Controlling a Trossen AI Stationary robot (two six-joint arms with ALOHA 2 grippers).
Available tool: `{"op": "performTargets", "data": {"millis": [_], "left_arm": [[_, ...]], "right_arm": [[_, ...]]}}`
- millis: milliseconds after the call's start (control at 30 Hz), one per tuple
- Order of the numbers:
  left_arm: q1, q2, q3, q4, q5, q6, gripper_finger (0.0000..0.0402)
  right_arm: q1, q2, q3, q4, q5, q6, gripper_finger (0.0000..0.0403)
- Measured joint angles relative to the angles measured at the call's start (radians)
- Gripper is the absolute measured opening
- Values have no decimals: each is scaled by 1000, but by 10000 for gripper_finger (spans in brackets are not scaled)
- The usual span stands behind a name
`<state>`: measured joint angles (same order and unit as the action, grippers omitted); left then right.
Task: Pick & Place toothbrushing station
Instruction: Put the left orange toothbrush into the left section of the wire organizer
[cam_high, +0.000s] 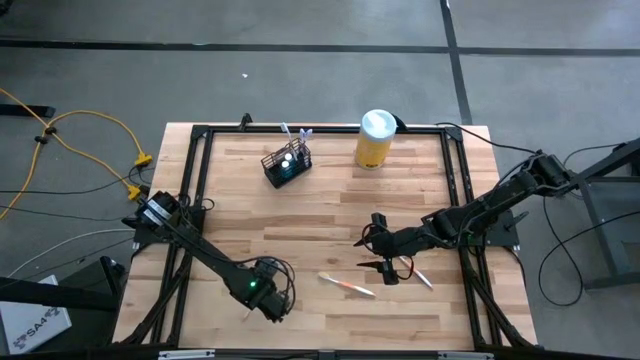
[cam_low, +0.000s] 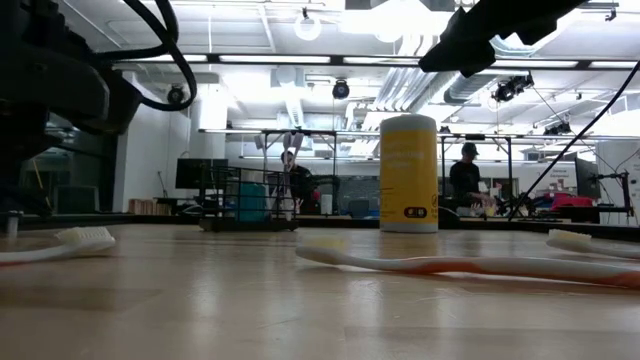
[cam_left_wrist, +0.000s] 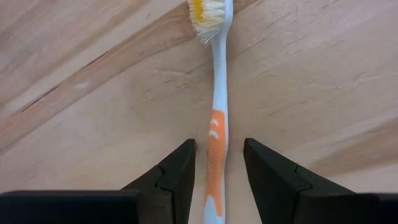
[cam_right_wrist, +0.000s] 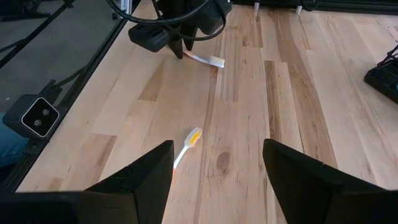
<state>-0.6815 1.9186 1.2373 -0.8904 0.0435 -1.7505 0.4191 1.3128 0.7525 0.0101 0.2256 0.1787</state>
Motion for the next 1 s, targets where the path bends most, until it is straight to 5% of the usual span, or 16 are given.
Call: {"op": "performTargets", "data": {"millis": [500,1000], "left_arm": [[-13,1,0,-5,70,-60,62],[-22,2,-2,-13,56,-53,42]], "right_arm": [[0,0,0,-7,0,0,238],[0,0,0,-7,0,0,238]]}}
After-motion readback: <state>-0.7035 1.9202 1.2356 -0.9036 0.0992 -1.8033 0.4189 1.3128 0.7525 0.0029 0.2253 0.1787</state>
